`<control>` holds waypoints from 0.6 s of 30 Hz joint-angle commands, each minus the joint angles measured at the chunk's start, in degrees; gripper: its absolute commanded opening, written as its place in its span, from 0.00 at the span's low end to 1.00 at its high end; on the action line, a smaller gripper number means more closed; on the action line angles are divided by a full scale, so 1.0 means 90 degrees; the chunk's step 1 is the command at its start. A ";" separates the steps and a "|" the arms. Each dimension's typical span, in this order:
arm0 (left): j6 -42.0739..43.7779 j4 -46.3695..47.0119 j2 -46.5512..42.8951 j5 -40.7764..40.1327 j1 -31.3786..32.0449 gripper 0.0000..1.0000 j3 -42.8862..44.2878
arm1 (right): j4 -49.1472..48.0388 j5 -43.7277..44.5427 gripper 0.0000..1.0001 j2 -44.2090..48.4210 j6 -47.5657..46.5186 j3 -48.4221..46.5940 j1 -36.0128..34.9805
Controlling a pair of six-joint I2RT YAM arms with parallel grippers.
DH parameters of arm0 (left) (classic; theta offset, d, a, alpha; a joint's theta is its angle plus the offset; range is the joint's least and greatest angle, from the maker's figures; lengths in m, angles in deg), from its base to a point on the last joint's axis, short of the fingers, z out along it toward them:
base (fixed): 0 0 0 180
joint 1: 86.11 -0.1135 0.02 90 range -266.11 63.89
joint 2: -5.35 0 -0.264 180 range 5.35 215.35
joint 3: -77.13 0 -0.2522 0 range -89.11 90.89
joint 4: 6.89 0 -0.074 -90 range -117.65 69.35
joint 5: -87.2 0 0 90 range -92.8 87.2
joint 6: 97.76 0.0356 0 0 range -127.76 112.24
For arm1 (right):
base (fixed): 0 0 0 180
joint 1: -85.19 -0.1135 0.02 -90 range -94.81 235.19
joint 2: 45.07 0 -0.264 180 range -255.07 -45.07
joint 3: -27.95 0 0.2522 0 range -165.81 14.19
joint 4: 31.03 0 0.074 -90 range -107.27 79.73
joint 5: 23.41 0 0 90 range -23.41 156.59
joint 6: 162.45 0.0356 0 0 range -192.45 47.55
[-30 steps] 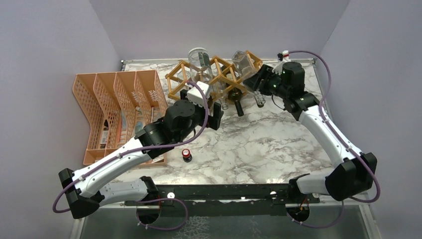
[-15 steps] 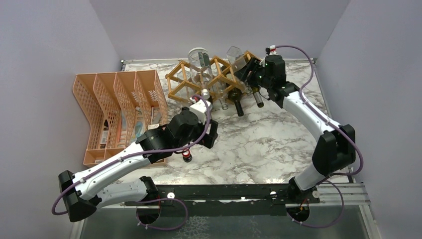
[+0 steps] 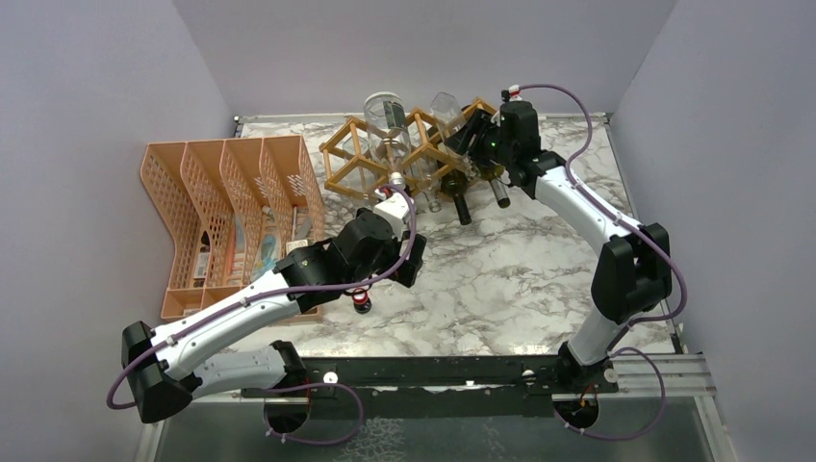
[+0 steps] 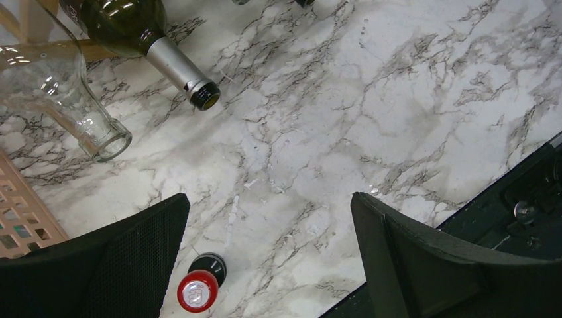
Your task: Put the wine bottle on the wine rack
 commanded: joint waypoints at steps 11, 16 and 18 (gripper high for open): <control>0.0058 0.0073 0.0045 -0.0258 -0.0006 0.99 0.0284 | 0.0215 0.0229 0.63 0.0166 -0.0291 -0.0191 0.0006; 0.0126 0.0105 0.0010 -0.0308 -0.0006 0.99 0.0356 | 0.0223 0.0539 0.67 0.0412 -0.0273 0.0002 -0.0002; 0.0155 0.0131 -0.0018 -0.0332 -0.0006 0.99 0.0378 | 0.0200 0.0558 0.71 0.0521 -0.0319 0.0090 -0.0001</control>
